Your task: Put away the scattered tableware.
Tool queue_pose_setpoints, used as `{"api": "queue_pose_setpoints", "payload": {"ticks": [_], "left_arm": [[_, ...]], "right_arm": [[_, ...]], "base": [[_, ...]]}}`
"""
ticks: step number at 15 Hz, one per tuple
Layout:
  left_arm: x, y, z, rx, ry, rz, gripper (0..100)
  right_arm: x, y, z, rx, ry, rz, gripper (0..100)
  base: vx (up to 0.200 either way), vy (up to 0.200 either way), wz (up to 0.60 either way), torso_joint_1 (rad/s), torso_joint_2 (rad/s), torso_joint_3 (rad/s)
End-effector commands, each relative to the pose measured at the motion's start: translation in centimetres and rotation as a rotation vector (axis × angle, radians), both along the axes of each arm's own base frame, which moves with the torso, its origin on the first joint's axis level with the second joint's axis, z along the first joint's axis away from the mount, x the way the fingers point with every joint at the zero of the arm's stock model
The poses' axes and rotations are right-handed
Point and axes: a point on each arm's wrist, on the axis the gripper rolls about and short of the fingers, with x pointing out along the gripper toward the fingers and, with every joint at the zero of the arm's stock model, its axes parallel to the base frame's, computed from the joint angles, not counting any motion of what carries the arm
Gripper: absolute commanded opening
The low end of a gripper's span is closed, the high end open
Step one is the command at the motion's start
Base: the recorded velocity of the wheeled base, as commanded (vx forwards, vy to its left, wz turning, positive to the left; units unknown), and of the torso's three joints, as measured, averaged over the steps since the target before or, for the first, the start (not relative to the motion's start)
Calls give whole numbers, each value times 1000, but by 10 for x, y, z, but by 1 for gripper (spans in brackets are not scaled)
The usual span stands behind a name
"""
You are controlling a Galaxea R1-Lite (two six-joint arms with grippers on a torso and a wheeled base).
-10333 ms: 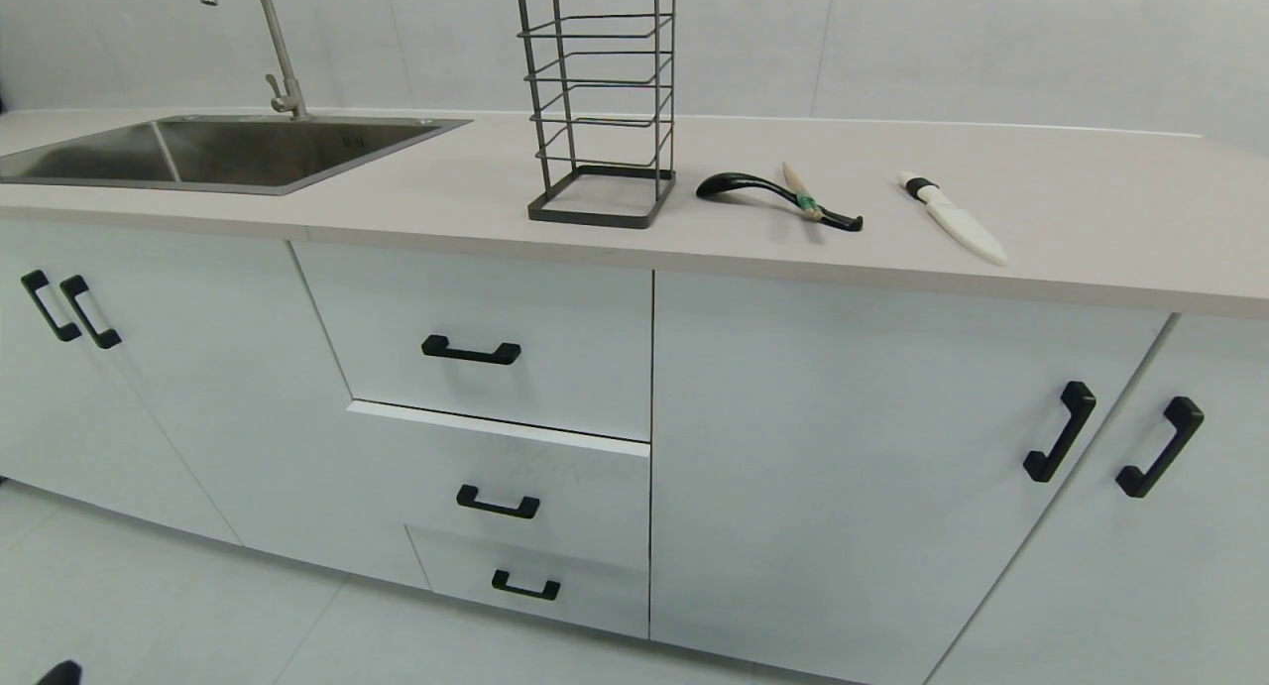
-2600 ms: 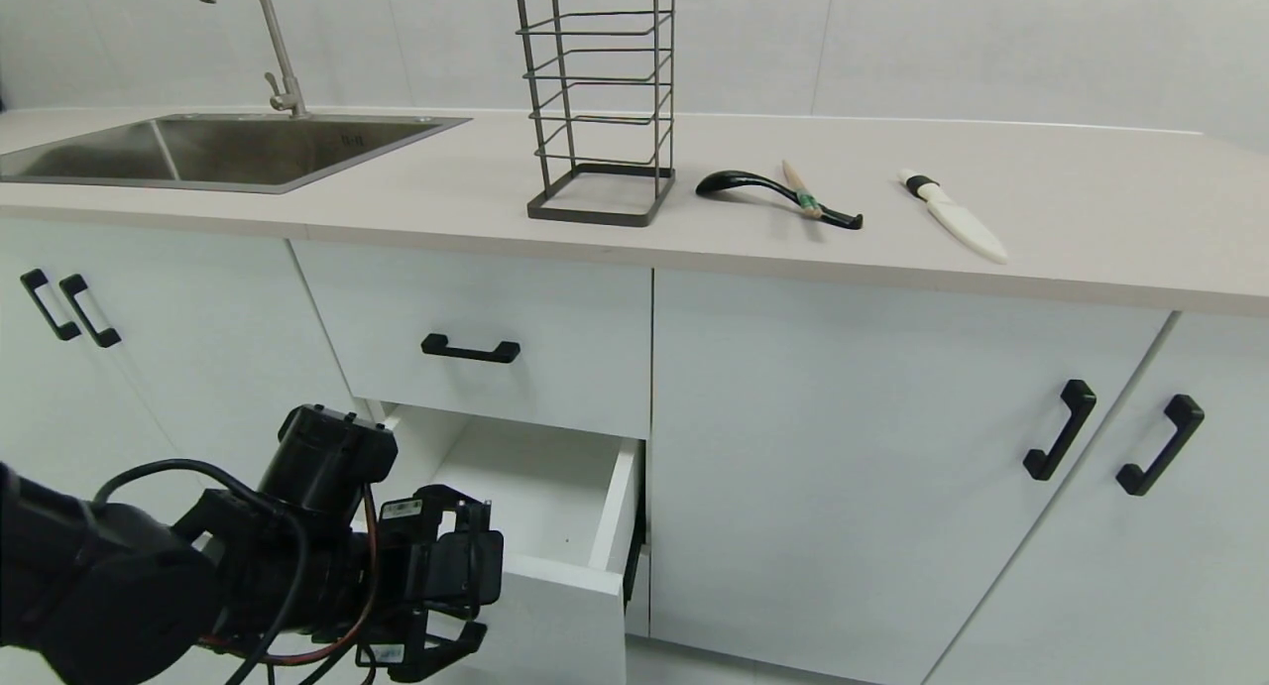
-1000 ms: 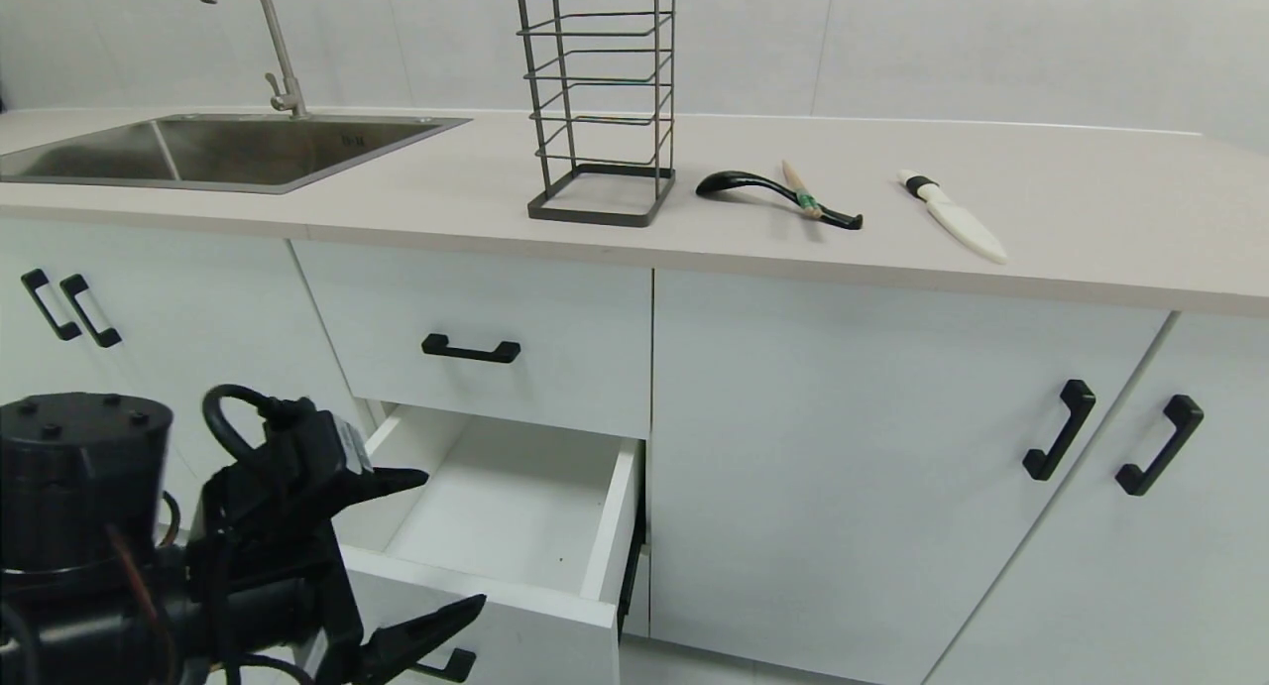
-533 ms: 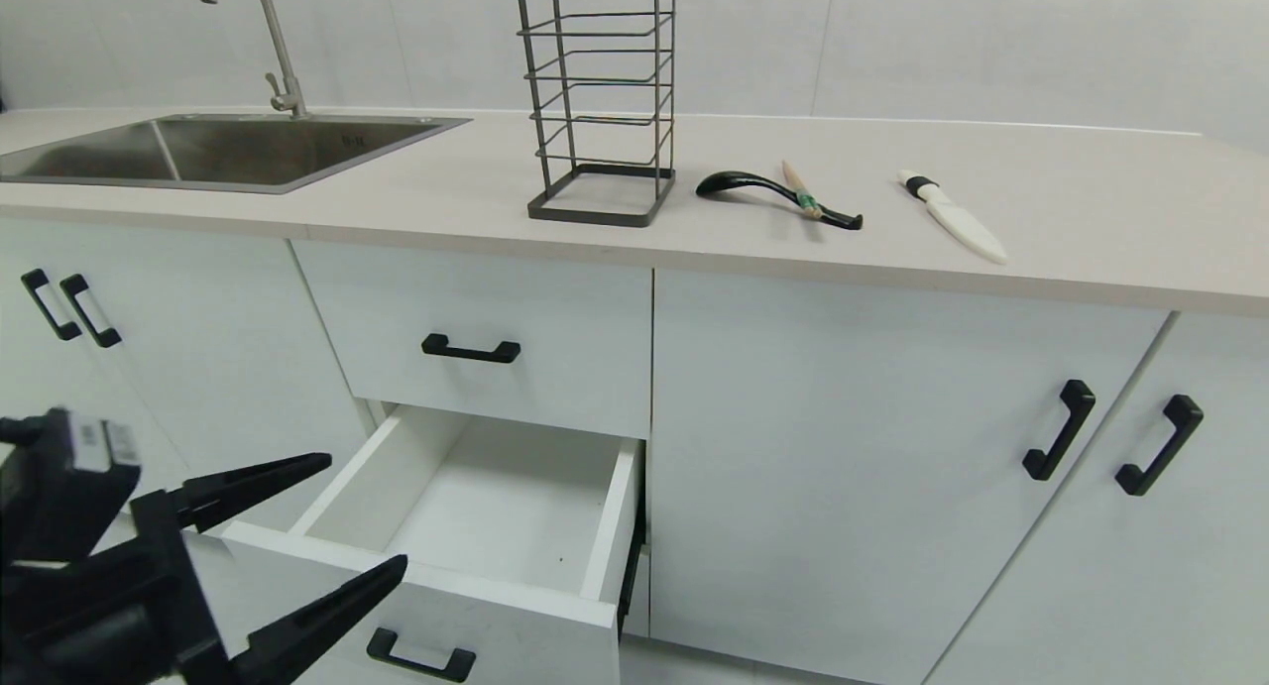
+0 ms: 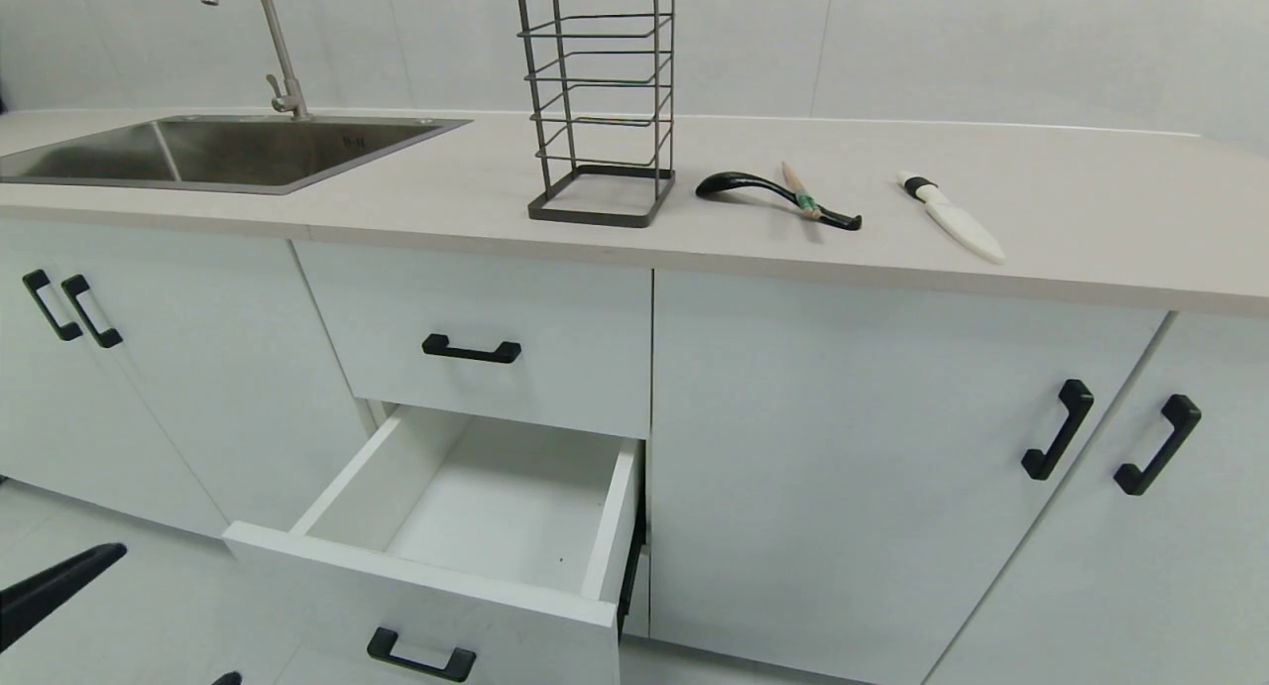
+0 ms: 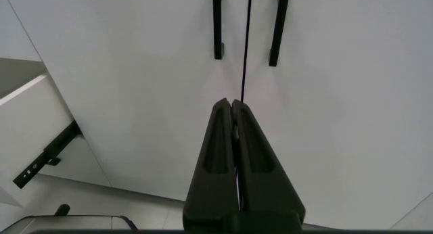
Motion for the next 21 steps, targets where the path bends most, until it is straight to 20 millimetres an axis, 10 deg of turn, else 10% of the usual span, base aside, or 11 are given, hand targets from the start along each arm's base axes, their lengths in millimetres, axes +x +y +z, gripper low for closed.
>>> {"api": "queue_pose_setpoints", "payload": {"ticks": [1, 9, 21], "left_arm": [[-40, 4, -16, -26, -139, 53, 100], [-49, 10, -57, -153, 70, 414, 100], [-49, 11, -56, -209, 73, 448, 100]], "right_arm": [[0, 0, 0, 0, 1, 0, 0], [0, 0, 0, 0, 1, -1, 0], [0, 0, 0, -2, 0, -1, 0]], "base": [[0, 0, 0, 0, 0, 0], [0, 0, 0, 0, 0, 0], [0, 0, 200, 0, 0, 1]]}}
